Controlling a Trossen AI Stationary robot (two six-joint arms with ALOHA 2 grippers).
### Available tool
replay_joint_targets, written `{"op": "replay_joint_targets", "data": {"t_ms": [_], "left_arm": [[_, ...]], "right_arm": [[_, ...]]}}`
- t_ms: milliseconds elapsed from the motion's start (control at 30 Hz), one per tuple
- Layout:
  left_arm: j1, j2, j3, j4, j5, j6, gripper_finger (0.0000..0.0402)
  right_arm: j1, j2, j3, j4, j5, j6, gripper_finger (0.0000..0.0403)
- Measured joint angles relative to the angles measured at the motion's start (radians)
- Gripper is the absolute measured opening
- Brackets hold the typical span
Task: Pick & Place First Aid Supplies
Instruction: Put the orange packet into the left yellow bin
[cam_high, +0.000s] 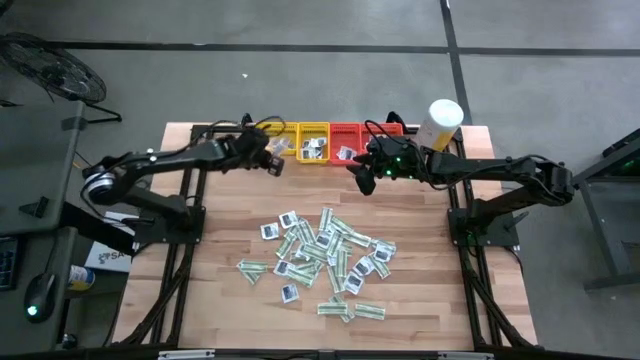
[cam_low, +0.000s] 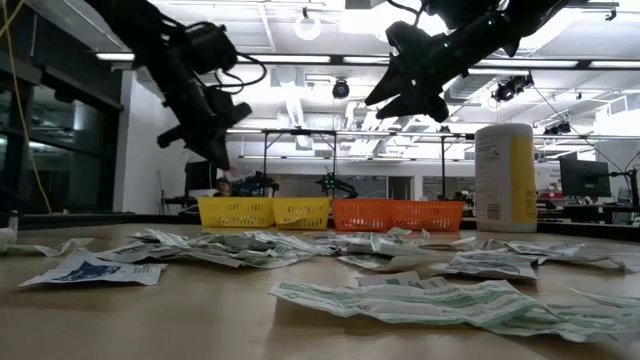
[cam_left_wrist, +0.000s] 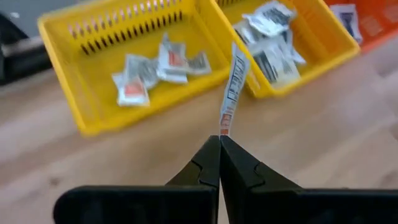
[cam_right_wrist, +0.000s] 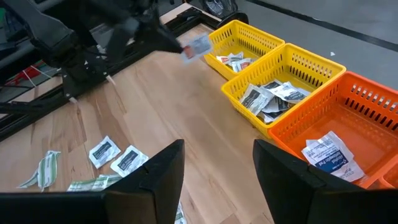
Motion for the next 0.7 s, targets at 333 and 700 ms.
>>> {"op": "replay_joint_targets", "data": {"t_ms": [333, 700], "left_arm": [[0.177, 0.168, 0.203, -0.095, 0.132, 0.324, 0.0000], [0.276, 0.335, 0.327, -0.243, 0.178, 0.573, 0.0001]], "right_arm": [[0.000, 0.000, 0.000, -0.008, 0.000, 0.010, 0.0185], [0.000, 0.000, 0.000, -0.023, 0.000, 0.027, 0.0185]]}}
